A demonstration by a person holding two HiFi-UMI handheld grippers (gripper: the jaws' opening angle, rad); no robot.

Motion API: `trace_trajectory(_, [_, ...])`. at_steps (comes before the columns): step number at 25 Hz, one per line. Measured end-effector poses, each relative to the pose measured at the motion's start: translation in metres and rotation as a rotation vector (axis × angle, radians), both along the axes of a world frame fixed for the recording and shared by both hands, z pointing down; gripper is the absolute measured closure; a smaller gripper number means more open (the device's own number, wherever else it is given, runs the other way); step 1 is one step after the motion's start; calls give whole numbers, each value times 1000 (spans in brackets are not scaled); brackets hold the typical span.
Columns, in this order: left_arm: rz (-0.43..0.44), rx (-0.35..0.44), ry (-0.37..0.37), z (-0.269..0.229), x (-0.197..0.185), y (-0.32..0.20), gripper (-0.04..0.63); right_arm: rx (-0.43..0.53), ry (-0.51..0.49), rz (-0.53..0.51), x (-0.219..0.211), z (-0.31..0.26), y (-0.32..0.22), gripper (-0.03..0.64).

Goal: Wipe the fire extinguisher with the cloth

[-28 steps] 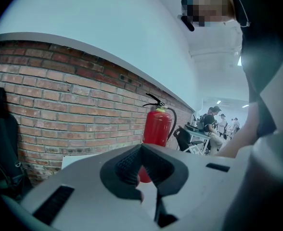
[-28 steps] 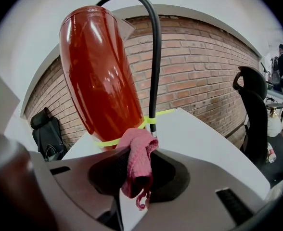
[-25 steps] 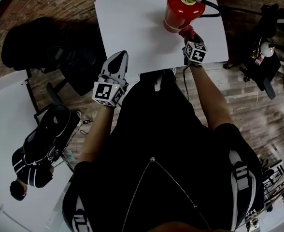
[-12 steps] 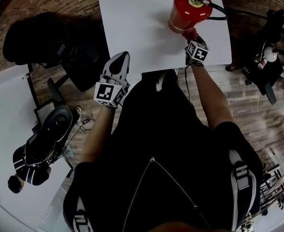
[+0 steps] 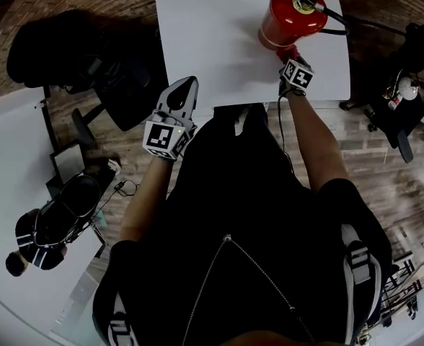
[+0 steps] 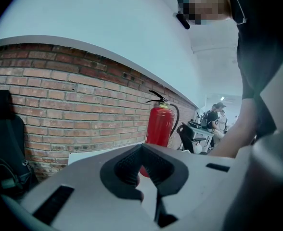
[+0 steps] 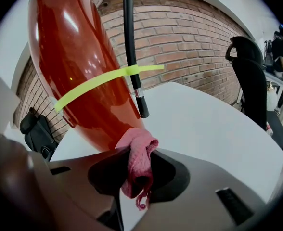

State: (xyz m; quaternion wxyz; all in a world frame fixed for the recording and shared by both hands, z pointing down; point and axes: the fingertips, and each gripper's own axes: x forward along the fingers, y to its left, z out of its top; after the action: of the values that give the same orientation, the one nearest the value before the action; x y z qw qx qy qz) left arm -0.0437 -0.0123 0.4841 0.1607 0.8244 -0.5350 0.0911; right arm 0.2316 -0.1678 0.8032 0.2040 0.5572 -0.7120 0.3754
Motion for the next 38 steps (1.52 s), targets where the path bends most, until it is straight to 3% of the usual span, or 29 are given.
trace_trajectory(12, [14,9,4,-6,-2,7,578,-19,-103,77,7,1,8,514])
trace_trajectory(23, [135,54,56,-18,36,-14,578,176,-169,35,19,-94,22,514])
trace_trajectory(33, [199,63,106,-25,59,-30,578,371,-172,-12,22,-205,45,514])
trace_trajectory(38, [227,70,122,-30,69,-36,578,481,-121,-60,14,-259,52,514])
